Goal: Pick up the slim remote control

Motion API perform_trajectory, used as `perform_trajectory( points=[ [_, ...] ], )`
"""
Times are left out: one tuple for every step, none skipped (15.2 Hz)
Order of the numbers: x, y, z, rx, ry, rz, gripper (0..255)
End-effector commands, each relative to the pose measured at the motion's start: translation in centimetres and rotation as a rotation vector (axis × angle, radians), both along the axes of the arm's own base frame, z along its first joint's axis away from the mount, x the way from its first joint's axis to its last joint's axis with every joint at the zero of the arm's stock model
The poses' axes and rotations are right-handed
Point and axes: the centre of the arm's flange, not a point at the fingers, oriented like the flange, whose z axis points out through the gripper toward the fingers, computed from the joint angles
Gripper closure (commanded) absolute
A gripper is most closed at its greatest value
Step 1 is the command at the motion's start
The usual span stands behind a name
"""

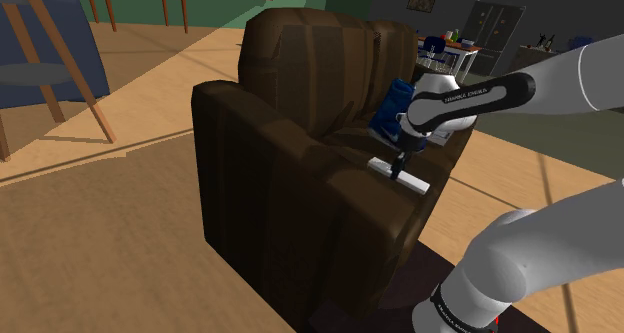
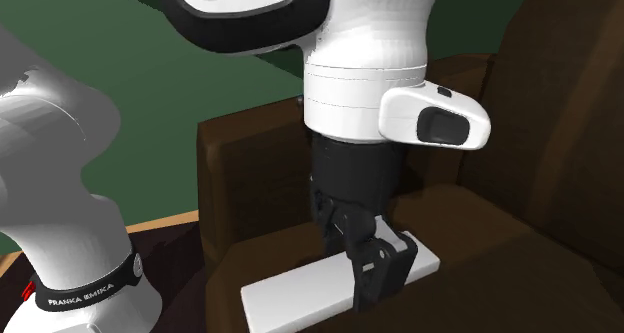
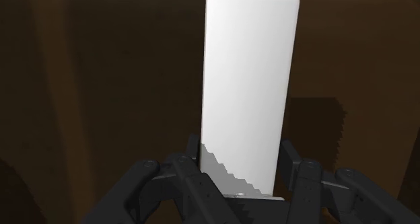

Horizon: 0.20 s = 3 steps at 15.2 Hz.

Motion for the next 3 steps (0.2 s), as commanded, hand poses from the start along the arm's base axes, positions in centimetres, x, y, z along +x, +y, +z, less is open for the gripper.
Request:
perform_trajectory(
  points=[
    [0.00,0.04,0.99,0.000,0.000,0.000,255],
    [-0.01,0.04,1.07,0.000,0.000,0.000,255],
    [0.00,0.04,1.07,0.000,0.000,0.000,255]
  ],
)
